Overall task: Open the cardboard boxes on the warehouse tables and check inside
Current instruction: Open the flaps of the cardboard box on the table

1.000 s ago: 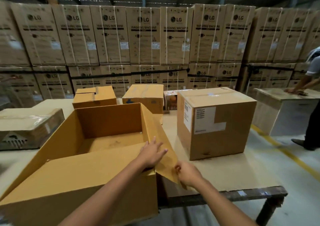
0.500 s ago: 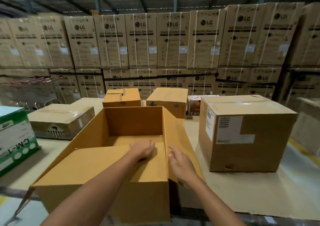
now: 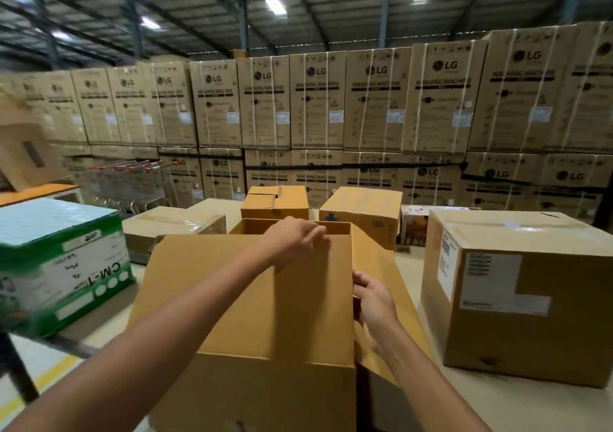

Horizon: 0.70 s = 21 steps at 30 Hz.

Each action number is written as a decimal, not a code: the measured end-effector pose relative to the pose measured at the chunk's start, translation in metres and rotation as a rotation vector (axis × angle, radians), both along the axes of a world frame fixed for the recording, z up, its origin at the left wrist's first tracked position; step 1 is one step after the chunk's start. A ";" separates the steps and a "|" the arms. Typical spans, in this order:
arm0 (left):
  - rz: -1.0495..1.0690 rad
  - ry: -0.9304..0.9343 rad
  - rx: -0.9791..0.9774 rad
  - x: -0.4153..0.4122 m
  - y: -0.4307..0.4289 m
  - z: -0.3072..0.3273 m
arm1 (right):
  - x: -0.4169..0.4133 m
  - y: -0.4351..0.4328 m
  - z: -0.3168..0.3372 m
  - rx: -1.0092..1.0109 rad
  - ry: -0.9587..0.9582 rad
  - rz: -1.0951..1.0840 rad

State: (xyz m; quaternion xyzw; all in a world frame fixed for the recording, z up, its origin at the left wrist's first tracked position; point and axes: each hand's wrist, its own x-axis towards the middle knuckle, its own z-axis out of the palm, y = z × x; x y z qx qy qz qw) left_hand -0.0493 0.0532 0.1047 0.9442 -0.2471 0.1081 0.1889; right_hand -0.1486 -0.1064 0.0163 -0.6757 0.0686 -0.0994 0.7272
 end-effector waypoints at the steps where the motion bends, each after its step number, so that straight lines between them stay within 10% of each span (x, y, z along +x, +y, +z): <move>1: -0.017 0.043 -0.027 -0.007 0.006 0.014 | -0.001 0.000 0.004 0.088 0.045 0.042; 12: -0.321 0.364 0.045 -0.100 0.052 0.079 | -0.019 0.015 -0.009 0.044 0.174 0.506; 21: -0.304 0.609 0.177 -0.137 0.073 0.058 | -0.055 0.001 -0.016 -0.204 -0.162 0.582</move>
